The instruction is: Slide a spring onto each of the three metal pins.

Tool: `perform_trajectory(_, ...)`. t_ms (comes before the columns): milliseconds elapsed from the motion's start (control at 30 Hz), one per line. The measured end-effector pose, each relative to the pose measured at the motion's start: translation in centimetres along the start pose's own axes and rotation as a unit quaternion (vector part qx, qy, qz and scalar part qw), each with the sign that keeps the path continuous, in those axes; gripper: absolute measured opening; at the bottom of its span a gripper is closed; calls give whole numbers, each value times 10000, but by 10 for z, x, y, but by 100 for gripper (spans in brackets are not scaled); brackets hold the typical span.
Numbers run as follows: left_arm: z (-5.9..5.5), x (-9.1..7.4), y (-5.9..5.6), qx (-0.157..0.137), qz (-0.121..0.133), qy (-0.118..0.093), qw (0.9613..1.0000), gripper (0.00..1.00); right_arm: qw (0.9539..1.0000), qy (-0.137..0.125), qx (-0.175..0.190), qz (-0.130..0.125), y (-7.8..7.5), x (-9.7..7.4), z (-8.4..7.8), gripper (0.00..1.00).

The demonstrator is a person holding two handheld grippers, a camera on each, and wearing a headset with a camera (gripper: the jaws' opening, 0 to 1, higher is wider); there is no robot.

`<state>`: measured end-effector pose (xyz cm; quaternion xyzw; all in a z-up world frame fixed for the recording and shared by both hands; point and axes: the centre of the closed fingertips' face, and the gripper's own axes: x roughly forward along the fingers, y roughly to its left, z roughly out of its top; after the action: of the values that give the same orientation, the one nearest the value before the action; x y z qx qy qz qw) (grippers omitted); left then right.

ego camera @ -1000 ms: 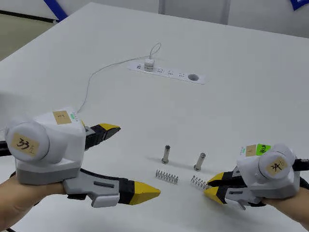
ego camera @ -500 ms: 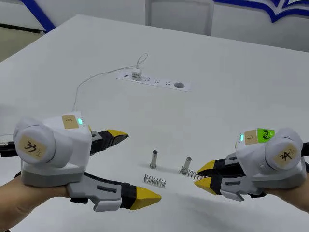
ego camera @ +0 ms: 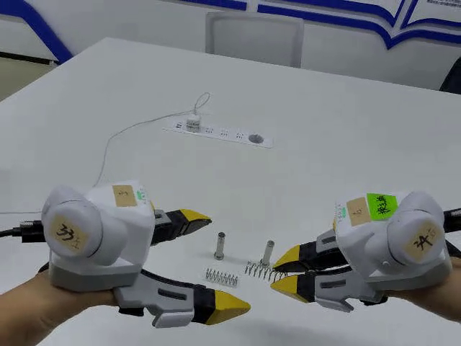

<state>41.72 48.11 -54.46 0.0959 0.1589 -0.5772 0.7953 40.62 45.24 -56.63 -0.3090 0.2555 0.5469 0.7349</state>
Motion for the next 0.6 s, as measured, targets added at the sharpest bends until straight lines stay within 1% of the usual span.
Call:
perform_trajectory(100, 0, 2, -6, 66, -119, 4, 9999, 69, 9999, 7, -136, 26, 3, -2, 5, 11)
perform_trajectory(200, 1, 4, -13, 148, -246, 22, 9996, 62, 9997, 1, -227, 46, 6, -4, 7, 11)
perform_trajectory(267, 1, 6, -17, 129, -352, -2, 9993, 58, 9995, -34, -298, 68, 8, -6, 10, 11)
perform_trajectory(333, 1, 8, -19, 143, -407, 15, 9991, 55, 9993, -61, -362, 97, 10, -6, 12, 11)
perform_trajectory(467, 3, 9, -26, 194, -573, 4, 9982, 42, 9988, -64, -472, 128, 12, -6, 14, 11)
perform_trajectory(600, 3, 10, -32, 219, -714, 15, 9972, 32, 9982, -142, -548, 175, 16, -6, 18, 11)
